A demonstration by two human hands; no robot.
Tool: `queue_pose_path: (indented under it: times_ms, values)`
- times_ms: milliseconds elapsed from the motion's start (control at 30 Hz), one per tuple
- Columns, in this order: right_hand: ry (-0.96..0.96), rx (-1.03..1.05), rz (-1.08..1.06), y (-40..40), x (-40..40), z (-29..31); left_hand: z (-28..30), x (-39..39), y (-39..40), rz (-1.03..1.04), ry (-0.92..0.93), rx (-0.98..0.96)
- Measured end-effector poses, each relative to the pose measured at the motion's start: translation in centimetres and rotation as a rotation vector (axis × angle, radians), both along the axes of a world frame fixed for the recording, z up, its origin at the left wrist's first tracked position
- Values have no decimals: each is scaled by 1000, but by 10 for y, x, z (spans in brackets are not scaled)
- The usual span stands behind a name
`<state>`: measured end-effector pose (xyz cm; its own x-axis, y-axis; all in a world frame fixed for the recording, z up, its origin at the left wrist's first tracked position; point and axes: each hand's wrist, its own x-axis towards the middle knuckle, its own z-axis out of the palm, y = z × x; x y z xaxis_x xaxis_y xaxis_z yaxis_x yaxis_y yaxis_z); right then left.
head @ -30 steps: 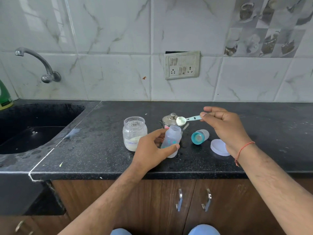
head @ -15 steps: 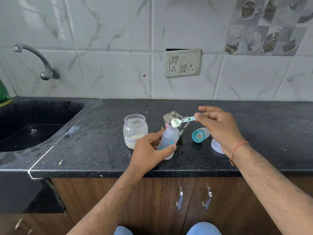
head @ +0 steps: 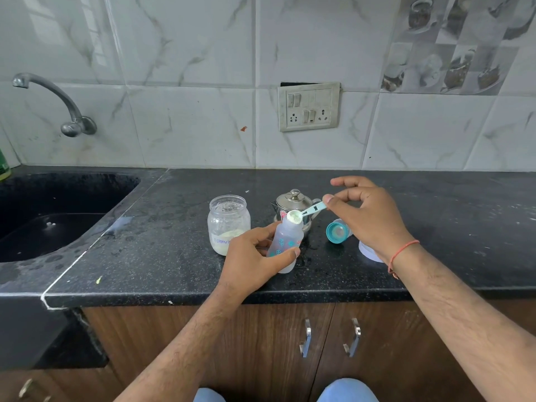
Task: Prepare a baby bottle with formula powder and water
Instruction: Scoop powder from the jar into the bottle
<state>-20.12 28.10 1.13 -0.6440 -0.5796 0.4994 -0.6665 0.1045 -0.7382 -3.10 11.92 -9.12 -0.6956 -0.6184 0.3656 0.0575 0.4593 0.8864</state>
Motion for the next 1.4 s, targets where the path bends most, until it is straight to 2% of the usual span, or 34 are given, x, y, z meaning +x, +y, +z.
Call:
queue_pose_path:
  times_ms: [233,467,633,767,967,1400]
  values:
    - [358,67,-11,2,8,9,0,0,-1,20,1,-18]
    - [1004,38,89,9,21,16,-1,0,1,22,71,-17]
    - [1261,-39,89,11,26,17,0,0,2,20,98,-20]
    - [1296,-48,75,12,26,17,1,1,4,25,97,-21]
    - [1068,-27,84,8,24,18,1,0,3,31,99,-21]
    - [997,5,82,10,18,19,-2,1,0,29,77,-39]
